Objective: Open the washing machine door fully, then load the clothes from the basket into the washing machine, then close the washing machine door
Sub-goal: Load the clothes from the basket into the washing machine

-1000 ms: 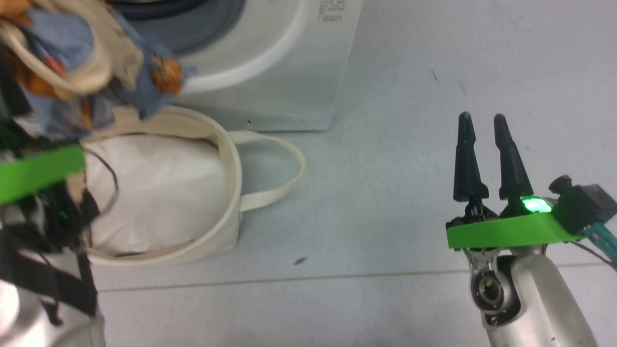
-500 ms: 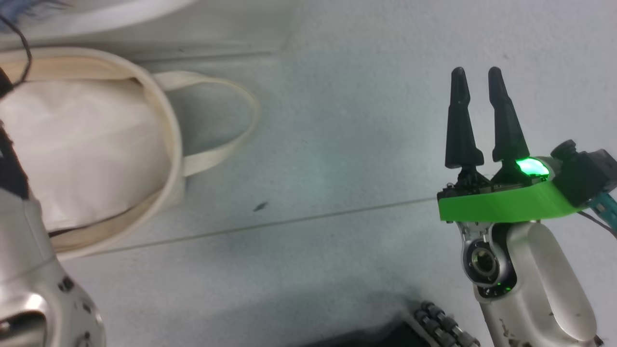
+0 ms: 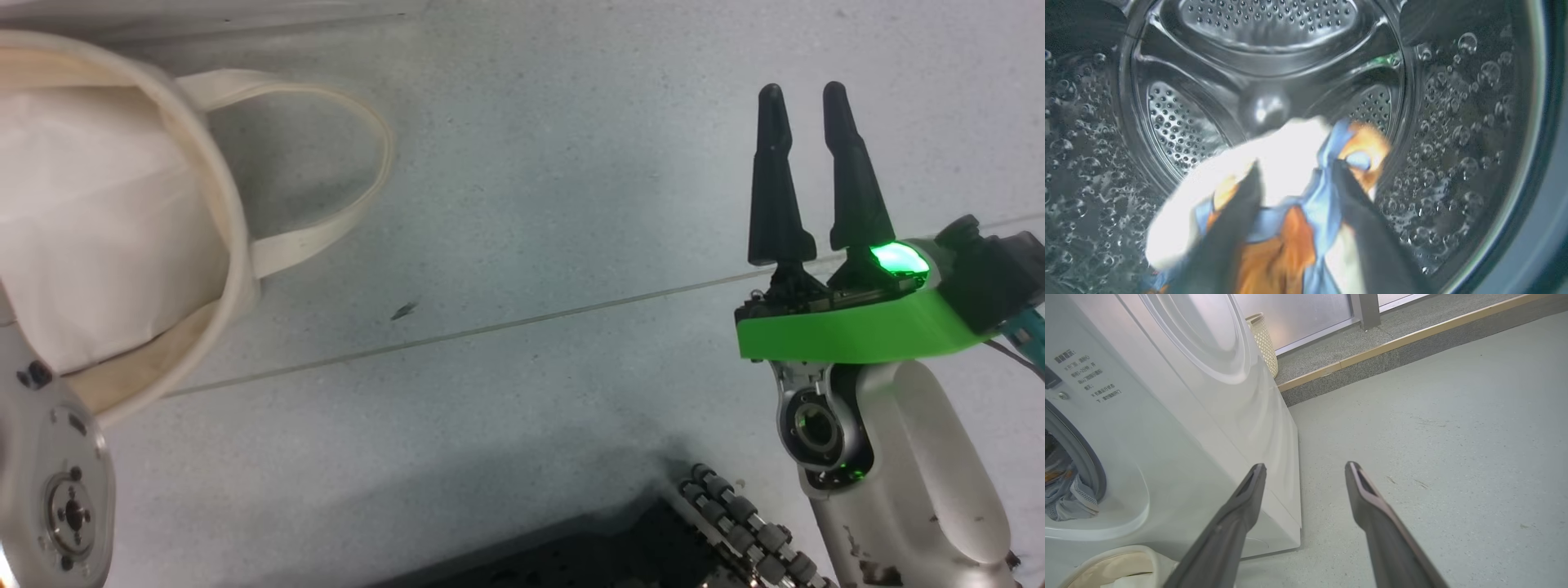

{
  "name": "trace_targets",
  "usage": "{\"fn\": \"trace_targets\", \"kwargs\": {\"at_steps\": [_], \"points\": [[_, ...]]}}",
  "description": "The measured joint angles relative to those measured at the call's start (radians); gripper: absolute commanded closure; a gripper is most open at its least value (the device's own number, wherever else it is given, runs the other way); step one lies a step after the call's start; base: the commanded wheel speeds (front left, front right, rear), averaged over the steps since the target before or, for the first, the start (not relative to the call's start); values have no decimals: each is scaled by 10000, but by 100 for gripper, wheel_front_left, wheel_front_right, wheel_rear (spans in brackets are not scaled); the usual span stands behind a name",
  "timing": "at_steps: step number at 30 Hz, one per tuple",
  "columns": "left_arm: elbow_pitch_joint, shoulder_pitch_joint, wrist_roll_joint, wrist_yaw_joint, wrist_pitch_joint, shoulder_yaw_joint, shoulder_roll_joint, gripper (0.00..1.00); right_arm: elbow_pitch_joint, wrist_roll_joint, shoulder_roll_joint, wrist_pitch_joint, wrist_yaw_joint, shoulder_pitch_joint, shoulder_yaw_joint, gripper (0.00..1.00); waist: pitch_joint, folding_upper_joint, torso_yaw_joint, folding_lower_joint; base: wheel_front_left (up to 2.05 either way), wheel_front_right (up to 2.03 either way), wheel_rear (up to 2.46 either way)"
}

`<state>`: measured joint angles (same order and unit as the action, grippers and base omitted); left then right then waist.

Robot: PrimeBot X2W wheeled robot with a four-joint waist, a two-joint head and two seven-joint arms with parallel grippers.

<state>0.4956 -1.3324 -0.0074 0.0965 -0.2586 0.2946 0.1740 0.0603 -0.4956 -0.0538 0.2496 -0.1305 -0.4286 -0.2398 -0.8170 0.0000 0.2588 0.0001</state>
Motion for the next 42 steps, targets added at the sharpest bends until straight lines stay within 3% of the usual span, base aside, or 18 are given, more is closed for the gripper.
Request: {"fn": "trace_targets", "kwargs": {"at_steps": [14, 28, 36, 42], "points": [[-100, 954, 25, -69, 2, -290, -192, 0, -219, 268, 0, 0, 0, -38, 19, 0, 671, 0, -594, -1, 0, 0, 0], [-529, 5275, -46, 61, 2, -640, -1041, 0, -909, 466, -4, 0, 0, 484, 151, 0, 2975, 0, -1424, -3, 0, 0, 0], [-1484, 7944, 228, -186, 12, -1482, -1275, 0, -1191, 468, -4, 0, 0, 1258, 263, 0, 4447, 1, -1795, -5, 0, 0, 0], [-2125, 9562, -665, -349, 13, -1582, -1371, 0, -1419, 468, -2, 0, 0, 1907, 468, 0, 5381, 1, -1947, -3, 0, 0, 0]]}}
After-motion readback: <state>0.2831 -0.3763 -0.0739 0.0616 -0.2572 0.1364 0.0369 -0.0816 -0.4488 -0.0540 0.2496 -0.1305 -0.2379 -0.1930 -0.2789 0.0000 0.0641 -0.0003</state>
